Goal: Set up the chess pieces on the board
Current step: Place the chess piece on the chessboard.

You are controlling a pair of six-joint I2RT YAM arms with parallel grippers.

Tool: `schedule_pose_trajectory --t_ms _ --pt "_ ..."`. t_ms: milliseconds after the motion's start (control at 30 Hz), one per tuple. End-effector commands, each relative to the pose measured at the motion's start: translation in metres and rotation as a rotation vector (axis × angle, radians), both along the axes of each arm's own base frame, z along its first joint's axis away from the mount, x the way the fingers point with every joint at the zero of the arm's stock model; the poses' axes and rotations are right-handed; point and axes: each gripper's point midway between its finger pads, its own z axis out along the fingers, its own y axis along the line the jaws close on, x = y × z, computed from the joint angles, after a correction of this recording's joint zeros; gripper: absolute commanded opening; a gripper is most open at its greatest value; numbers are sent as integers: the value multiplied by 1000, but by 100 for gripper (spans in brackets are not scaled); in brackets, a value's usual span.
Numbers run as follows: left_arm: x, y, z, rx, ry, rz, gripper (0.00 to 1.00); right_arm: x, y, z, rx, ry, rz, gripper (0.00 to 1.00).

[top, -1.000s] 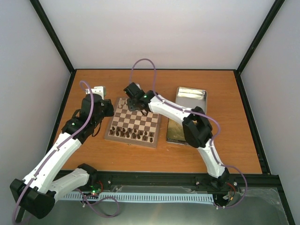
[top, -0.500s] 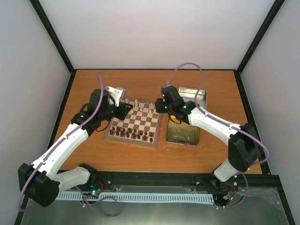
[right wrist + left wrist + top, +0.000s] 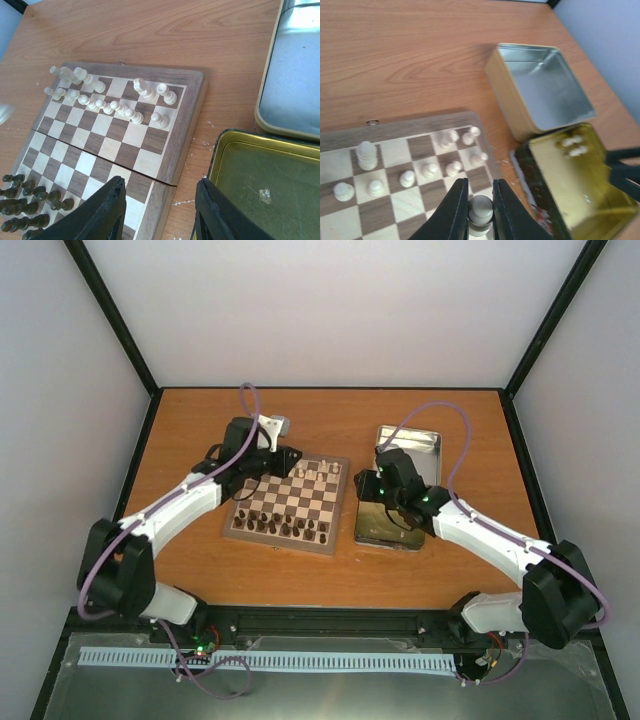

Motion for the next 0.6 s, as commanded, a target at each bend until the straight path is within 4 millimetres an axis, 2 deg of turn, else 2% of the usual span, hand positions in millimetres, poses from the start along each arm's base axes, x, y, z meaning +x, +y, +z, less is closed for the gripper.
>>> schedule_pose_trajectory --t_ms 0,167,300,567 --pt "48 -1 21 6 -113 116 1 -2 -1 4 46 -20 -8 39" --pt "74 -7 13 48 -143 130 1 -7 -3 1 48 -11 -6 39" --pt "95 -5 -12 144 -160 180 1 -8 -6 -1 43 -11 -13 39" --pt "104 -28 -47 205 -166 127 1 -10 -9 -3 27 0 -17 39"
